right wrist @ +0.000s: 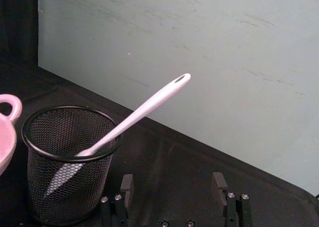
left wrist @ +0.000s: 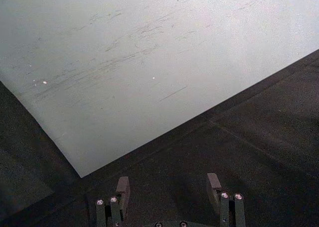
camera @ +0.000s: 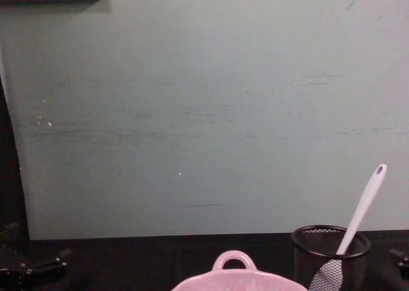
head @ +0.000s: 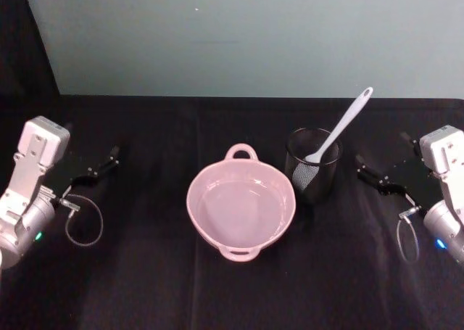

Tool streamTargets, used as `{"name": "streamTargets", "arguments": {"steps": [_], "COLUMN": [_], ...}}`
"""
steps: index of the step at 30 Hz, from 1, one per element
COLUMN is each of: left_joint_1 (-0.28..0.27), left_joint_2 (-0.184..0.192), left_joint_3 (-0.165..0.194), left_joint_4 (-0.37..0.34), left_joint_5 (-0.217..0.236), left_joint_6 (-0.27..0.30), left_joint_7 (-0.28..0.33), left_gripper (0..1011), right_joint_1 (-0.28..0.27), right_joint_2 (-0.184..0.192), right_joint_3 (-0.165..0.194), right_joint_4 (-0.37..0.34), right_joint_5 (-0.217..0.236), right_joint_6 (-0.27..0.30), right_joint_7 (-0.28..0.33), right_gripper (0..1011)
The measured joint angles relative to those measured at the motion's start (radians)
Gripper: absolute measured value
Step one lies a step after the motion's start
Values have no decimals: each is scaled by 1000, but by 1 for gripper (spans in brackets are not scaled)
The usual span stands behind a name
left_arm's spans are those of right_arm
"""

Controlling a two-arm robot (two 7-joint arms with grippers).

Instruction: Use the one hand to pick up the spoon and stir the clear water in the bowl.

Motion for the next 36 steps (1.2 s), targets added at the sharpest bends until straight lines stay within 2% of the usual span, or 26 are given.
{"name": "streamTargets", "arguments": {"steps": [36], "left_joint_1": [0], "left_joint_2": [0], "left_joint_3": [0], "left_joint_4": [0], "left_joint_5": [0], "left_joint_6": [0], "left_joint_7": [0], "left_gripper": [1011], "right_joint_1": [0], "right_joint_2": [0], "right_joint_3": [0], "right_joint_4": [0], "right_joint_5": [0], "right_joint_6": [0], "right_joint_7": [0], "right_gripper": [1003]}}
